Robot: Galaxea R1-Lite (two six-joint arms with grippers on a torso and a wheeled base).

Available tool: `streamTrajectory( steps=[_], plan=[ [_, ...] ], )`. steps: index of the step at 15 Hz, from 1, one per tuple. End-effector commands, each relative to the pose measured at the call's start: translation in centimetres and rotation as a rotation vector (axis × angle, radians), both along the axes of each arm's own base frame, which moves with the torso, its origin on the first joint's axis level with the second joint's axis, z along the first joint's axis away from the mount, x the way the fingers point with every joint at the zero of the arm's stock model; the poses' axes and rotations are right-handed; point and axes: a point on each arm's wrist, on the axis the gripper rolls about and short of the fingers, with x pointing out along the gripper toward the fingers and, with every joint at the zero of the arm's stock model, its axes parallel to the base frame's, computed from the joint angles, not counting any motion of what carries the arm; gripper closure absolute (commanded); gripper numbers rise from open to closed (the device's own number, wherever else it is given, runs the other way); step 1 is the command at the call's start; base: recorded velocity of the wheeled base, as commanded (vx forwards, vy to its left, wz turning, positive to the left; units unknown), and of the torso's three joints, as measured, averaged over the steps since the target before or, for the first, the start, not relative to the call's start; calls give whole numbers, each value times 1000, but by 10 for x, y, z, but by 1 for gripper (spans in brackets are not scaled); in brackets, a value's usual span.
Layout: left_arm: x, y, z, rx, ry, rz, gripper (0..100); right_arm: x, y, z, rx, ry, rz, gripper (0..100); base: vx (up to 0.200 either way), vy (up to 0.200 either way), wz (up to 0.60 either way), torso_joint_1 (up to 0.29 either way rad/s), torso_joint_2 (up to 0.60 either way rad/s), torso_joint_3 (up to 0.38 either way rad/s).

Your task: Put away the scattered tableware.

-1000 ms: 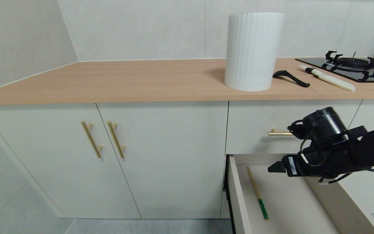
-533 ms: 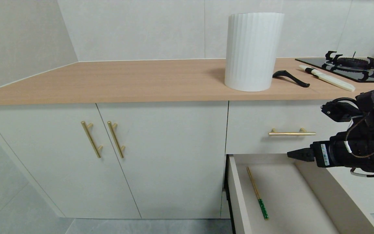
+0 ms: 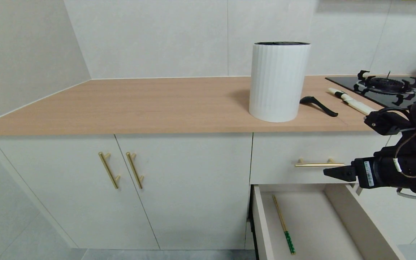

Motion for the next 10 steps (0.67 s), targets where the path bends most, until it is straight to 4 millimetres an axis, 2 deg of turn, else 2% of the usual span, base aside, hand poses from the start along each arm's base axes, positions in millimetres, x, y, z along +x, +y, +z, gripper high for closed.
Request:
streamTrajectory(
  steps=[1, 10],
  plan=[
    [0, 0, 0, -1, 0, 0, 0, 1, 0, -1, 0, 5, -1, 0, 0, 0, 0, 163, -481, -295],
    [0, 0, 0, -1, 0, 0, 0, 1, 0, -3, -2, 10, 1, 0, 0, 0, 0, 193, -483, -287]
  ],
)
